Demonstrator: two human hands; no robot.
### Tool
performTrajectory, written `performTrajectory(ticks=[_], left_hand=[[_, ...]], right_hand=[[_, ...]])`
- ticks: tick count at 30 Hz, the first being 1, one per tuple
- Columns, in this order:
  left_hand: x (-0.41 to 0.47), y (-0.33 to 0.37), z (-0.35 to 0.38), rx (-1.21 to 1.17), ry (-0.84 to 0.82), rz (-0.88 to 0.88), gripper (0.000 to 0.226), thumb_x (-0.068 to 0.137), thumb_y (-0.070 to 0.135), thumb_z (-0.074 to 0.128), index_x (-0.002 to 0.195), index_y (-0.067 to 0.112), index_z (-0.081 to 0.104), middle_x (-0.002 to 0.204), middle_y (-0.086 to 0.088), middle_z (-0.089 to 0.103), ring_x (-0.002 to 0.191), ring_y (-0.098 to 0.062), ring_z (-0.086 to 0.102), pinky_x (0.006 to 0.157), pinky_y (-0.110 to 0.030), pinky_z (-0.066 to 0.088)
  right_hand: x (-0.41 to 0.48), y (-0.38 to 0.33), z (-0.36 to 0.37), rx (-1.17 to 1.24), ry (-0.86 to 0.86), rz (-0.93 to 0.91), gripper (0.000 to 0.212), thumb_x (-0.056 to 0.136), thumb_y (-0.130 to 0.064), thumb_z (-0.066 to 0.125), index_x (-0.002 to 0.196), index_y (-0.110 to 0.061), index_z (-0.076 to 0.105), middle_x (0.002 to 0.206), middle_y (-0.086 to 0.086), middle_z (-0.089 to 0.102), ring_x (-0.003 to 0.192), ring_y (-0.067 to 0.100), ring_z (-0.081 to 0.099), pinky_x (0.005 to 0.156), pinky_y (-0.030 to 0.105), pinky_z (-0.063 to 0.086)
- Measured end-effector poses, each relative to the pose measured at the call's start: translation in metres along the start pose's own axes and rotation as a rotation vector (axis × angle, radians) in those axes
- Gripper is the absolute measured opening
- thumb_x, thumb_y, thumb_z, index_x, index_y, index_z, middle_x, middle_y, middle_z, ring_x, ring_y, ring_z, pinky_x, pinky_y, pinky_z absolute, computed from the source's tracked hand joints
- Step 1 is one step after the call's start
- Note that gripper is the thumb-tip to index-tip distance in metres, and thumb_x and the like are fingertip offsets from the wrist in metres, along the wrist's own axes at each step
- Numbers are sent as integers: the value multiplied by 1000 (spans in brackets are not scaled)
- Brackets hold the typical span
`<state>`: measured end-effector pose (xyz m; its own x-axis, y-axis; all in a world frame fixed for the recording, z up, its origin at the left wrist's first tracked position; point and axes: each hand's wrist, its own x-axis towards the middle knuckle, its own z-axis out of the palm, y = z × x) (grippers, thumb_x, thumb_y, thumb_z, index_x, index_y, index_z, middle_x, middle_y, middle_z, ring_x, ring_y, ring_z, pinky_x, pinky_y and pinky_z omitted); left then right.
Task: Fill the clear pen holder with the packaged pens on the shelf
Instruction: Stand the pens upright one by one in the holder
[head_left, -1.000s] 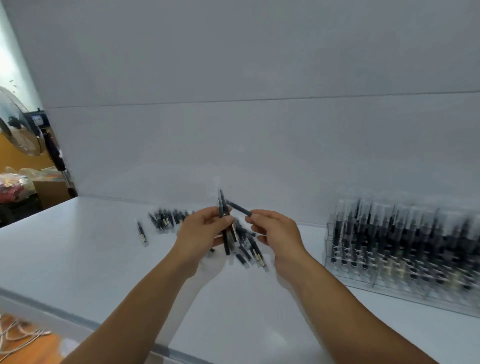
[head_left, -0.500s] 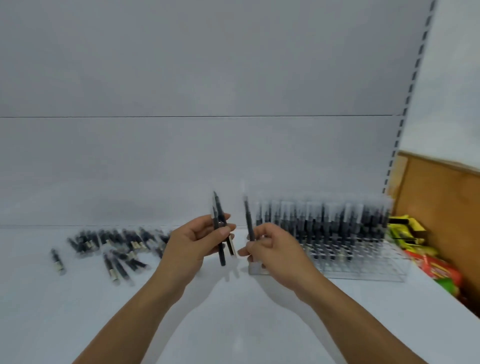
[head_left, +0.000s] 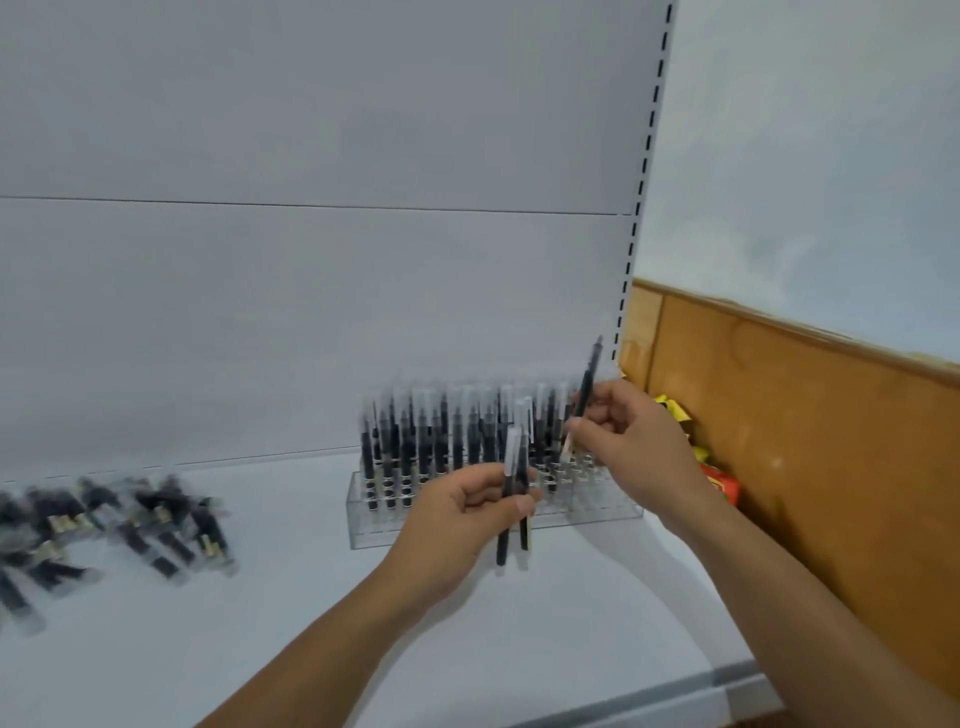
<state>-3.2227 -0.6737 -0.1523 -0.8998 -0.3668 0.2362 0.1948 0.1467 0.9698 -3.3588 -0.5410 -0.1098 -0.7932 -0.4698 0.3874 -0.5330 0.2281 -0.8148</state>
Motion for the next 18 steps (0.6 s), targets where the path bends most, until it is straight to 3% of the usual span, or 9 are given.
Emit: performTrajectory(ticks=[3, 5, 10, 14, 18], left_hand=[[12, -2, 15, -17, -40, 3, 19, 86, 4, 67, 101, 14, 71, 98, -2, 76, 96, -12, 70, 82, -18, 53], [16, -7, 23, -67, -51, -16, 21, 86, 1, 66, 103, 12, 71, 97, -3, 76, 97, -13, 70, 81, -18, 53], [20, -31, 29, -197, -5, -98, 27, 83, -3, 67, 95, 20, 75, 98, -10, 75, 103, -32, 67, 96, -55, 49], [20, -37, 30, -204, -39, -110, 18, 78, 10, 72, 91, 22, 77, 99, -12, 74, 106, -43, 63, 95, -55, 46], [20, -34, 30, -246, -23, -123, 25, 64, 26, 77, 89, 23, 78, 100, -19, 72, 106, -47, 60, 97, -62, 43]], right_hand=[[12, 9, -13, -42, 43, 10, 5, 91, -24, 65, 93, -20, 65, 83, -2, 71, 84, 21, 68, 82, 51, 55], [17, 12, -18, -64, 62, 16, 13, 93, -29, 61, 92, -18, 68, 82, -1, 71, 84, 21, 67, 82, 51, 55], [28, 24, -18, -94, 54, 12, 9, 94, -23, 63, 99, -18, 69, 85, -2, 71, 81, 12, 69, 82, 42, 58], [34, 33, -10, -131, 29, 4, 7, 92, -20, 66, 98, -17, 68, 82, -5, 71, 78, 9, 70, 82, 40, 58], [39, 30, -6, -206, 6, -31, 13, 91, -25, 67, 101, -16, 67, 85, -4, 70, 82, 14, 69, 80, 37, 58]])
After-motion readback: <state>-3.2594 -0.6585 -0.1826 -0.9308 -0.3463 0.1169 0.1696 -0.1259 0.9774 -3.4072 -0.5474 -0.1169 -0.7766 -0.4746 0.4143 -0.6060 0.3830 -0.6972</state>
